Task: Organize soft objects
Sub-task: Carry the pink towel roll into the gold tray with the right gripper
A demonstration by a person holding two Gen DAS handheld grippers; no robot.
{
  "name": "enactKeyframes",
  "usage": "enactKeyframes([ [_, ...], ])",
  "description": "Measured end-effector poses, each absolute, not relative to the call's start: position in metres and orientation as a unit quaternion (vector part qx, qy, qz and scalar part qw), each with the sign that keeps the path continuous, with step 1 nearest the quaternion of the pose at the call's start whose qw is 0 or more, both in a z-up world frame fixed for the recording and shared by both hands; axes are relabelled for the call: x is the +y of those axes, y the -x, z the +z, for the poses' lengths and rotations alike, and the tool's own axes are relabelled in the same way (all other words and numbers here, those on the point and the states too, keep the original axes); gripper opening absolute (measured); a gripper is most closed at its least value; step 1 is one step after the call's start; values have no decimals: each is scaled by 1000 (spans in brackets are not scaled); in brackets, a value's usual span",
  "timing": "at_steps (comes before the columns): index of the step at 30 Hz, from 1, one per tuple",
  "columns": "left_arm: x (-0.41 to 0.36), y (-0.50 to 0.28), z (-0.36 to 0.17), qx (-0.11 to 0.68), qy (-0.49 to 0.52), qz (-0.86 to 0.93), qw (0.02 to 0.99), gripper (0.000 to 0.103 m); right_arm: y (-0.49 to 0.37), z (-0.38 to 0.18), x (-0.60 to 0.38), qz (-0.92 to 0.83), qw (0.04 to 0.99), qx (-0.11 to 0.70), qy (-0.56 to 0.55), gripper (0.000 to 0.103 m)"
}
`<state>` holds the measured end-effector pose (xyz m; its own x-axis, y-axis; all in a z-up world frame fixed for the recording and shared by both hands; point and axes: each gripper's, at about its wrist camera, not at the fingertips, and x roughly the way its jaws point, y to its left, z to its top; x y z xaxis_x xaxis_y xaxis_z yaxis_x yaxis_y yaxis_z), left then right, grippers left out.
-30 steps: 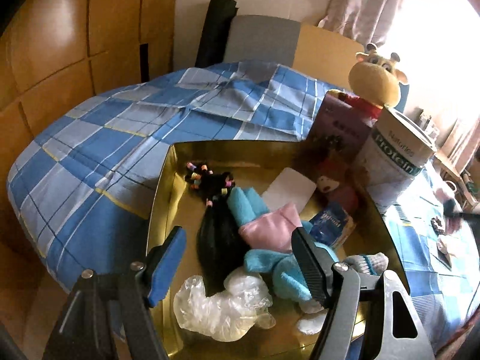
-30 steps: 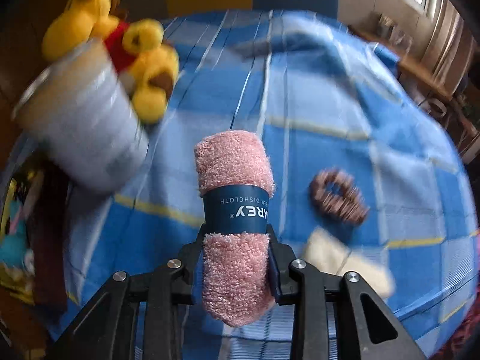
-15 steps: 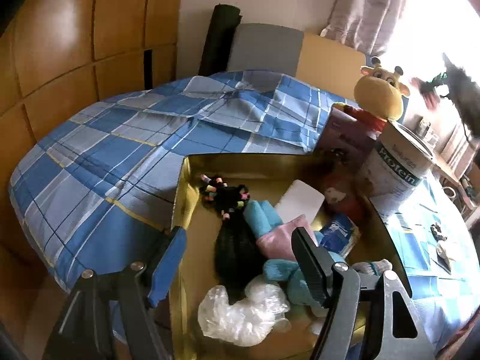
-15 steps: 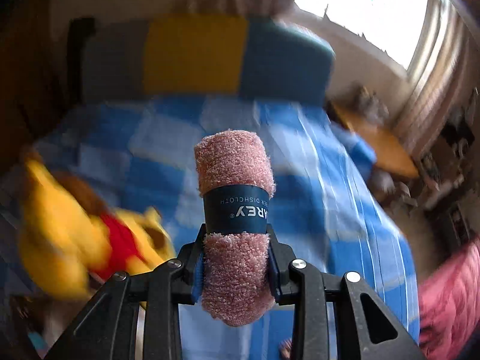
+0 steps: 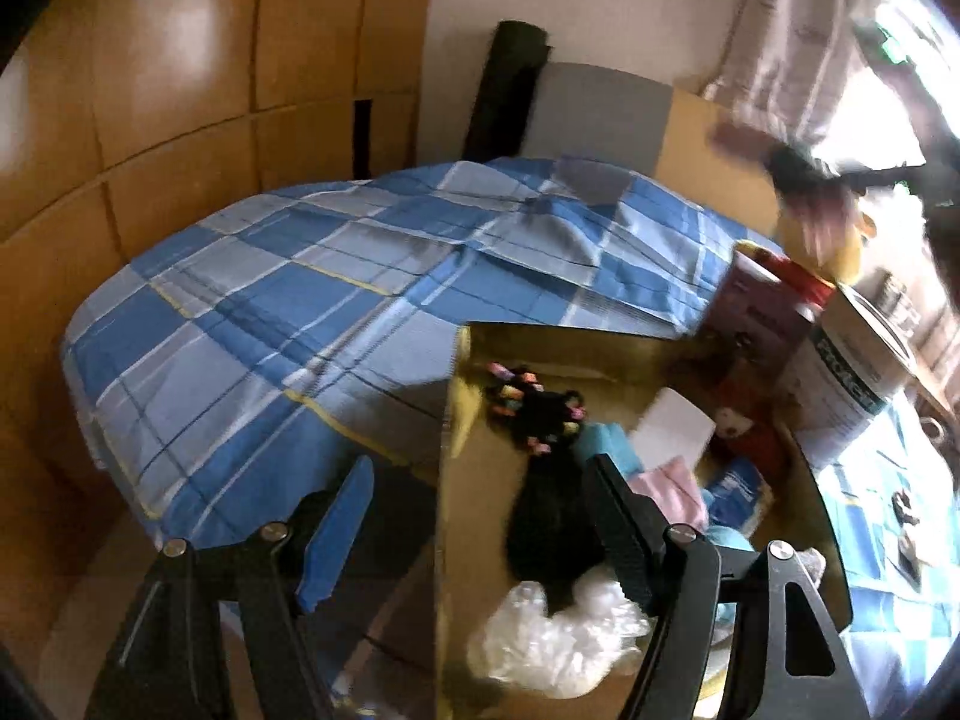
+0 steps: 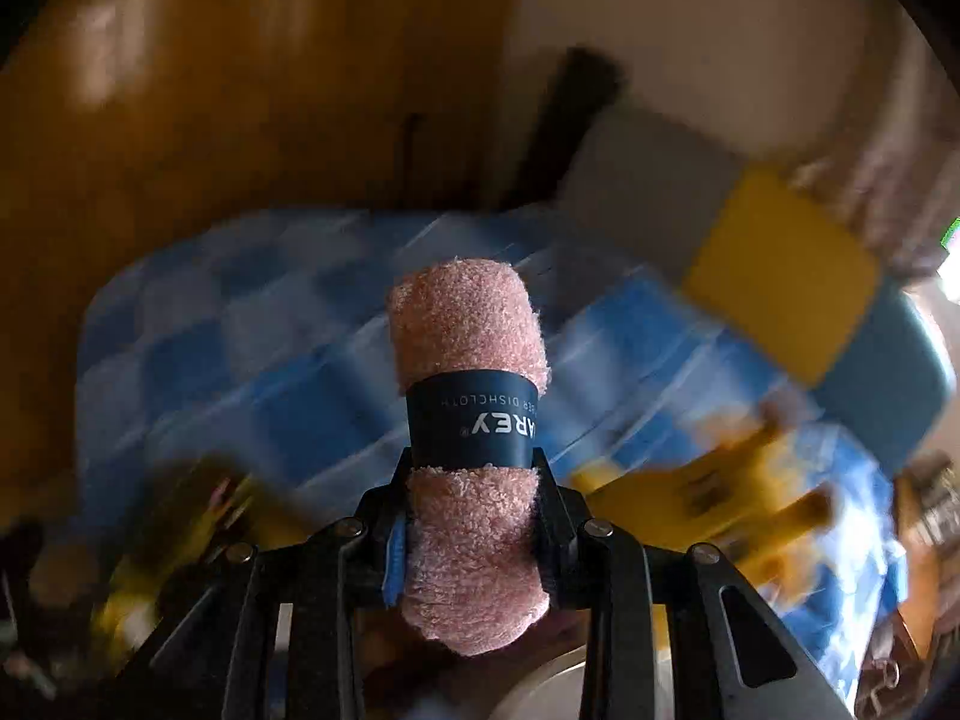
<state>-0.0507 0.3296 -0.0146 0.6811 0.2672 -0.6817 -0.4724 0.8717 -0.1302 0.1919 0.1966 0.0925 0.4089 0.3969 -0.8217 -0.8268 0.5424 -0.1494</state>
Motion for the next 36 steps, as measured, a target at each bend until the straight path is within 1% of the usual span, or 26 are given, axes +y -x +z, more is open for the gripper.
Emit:
enactKeyframes([
  [4,335,59,-13,340,152,224,901,73,-144,28,201,413,751,440,268,33],
  [8,334,65,-9,335,149,234,900,74,-105,-20,205,408,737,480,244,33],
  [10,332,69,-6,331,147,238,901,74,-97,-32,211,408,734,495,224,33],
  [12,331,73,-3,326,143,242,903,76,-87,-43,220,406,737,494,219,33],
  [16,331,79,1,322,141,243,904,77,-76,-57,234,402,738,496,218,33],
  [20,330,82,1,323,141,241,904,77,-74,-72,238,396,732,513,211,37],
  [25,331,87,1,322,146,240,904,77,-71,-69,232,397,740,509,189,42],
  [28,330,88,1,320,146,240,904,77,-70,-63,227,394,749,500,184,43],
  [29,330,89,1,320,147,240,904,77,-69,-60,225,394,754,495,178,46],
  [32,329,90,1,321,147,238,905,78,-67,-48,217,397,765,481,161,60],
  [36,325,91,1,323,145,235,906,78,-64,-34,207,396,779,464,147,61],
])
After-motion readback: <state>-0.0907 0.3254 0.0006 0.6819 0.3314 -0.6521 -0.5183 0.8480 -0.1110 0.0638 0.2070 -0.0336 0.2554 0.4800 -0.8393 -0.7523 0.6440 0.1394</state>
